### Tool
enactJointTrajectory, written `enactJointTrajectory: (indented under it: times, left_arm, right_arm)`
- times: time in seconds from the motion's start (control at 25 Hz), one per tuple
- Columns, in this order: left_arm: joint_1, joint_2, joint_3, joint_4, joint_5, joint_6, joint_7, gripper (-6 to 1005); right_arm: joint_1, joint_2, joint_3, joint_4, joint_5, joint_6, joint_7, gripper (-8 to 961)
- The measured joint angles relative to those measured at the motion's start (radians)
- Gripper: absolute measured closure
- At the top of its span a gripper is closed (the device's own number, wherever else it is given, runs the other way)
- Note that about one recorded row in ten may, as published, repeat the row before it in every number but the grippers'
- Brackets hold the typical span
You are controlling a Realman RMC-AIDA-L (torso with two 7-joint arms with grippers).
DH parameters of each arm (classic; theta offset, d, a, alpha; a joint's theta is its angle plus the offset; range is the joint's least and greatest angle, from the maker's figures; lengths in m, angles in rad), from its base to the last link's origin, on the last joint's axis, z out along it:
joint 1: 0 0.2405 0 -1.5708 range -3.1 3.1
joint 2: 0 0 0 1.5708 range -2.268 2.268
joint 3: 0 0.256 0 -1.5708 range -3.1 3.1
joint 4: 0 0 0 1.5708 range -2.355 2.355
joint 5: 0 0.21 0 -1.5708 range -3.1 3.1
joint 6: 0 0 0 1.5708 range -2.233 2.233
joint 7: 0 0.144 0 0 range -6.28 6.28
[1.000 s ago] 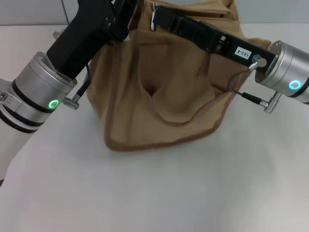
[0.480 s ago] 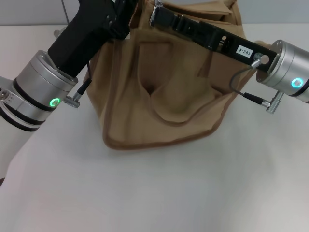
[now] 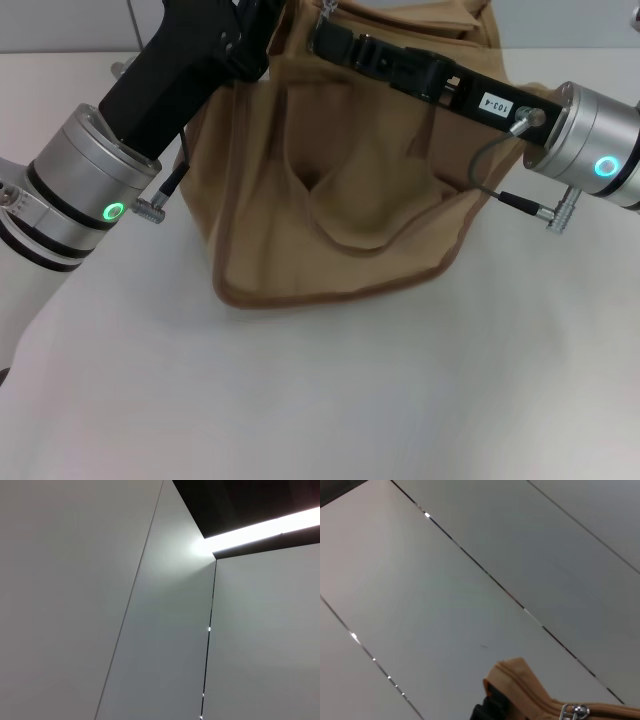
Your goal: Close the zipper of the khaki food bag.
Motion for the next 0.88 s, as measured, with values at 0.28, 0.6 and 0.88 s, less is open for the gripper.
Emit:
enactJointTrajectory:
  times: [0.28,0.6,0.88]
  left_arm:
    - [-0.001,0.000,0.000,0.000,0.000,0.000,-0.002,945]
    - [-0.001,0.000,0.000,0.000,0.000,0.000,-0.004,946]
    - [-0.002,0.000,0.000,0.000,0.000,0.000,-0.001,947]
  right_arm:
    - [0.009,0.000,0.003,-0.002,0.001,0.011,0.009,615]
    - [0.012,0.000,0.000,-0.002,0.001,0.000,-0.013,612]
    - [0.011,0.001,0.005,0.000,0.002,-0.023,-0.013,469]
